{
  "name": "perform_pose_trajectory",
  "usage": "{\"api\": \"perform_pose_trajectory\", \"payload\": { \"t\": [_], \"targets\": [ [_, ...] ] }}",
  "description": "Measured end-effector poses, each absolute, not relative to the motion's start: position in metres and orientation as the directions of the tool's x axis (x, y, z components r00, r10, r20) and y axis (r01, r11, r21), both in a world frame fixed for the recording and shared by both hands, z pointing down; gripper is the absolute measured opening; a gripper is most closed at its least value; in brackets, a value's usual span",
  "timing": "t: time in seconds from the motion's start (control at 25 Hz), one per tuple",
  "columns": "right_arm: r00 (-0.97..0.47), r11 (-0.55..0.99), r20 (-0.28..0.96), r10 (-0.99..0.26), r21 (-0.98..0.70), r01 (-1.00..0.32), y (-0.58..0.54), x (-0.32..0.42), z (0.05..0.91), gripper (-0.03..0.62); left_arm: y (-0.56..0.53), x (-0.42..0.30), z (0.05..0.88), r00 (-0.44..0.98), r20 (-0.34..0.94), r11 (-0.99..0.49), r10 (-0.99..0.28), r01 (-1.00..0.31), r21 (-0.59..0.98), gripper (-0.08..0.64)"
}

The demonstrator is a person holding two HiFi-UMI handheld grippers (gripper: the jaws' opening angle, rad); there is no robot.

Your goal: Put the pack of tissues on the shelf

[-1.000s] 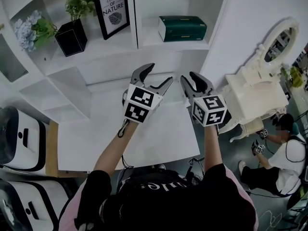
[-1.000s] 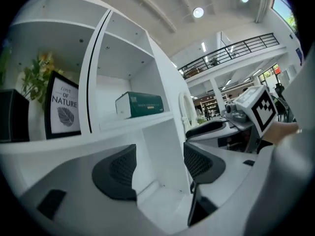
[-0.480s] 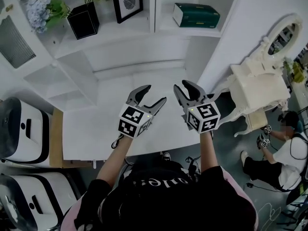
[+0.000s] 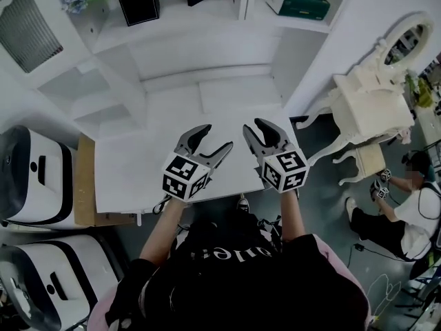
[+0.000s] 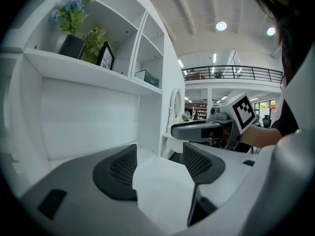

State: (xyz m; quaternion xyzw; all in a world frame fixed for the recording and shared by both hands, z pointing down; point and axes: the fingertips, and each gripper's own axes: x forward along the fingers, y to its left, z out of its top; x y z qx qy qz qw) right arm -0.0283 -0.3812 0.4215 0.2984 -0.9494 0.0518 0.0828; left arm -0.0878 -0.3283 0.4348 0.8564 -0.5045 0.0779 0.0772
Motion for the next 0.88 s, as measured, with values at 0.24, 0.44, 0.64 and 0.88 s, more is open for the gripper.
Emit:
{"api": "perform_pose_trajectory", "payload": {
  "t": [0.24,0.44,0.64,0.88],
  "targets": [
    [-0.791,0.797,0.204,-0.577,-0.071,-0.6,-0.329,-0.049,0.439,0.169,-0.275,-0.111,0.445,0.515,0.189,-0.506,-0.836,-0.857,0.097,0.258],
    [-0.784,0.792,0.231,-0.577,-0.079,-0.606,-0.297,-0.066,0.451,0.169,-0.244,-0.13,0.45,0.517,0.163,-0.499,-0.84,-0.855,0.138,0.204],
    [-0.793,0.808,0.256,-0.552,-0.07,-0.585,-0.272,-0.083,0.454,0.169,-0.221,-0.15,0.455,0.494,0.15,-0.47,-0.856,-0.866,0.171,0.175],
    [-0.811,0.829,0.266,-0.521,-0.071,-0.555,-0.253,-0.094,0.459,0.169,-0.2,-0.163,0.468,0.463,0.171,-0.431,-0.87,-0.881,0.195,0.143]
  ]
}}
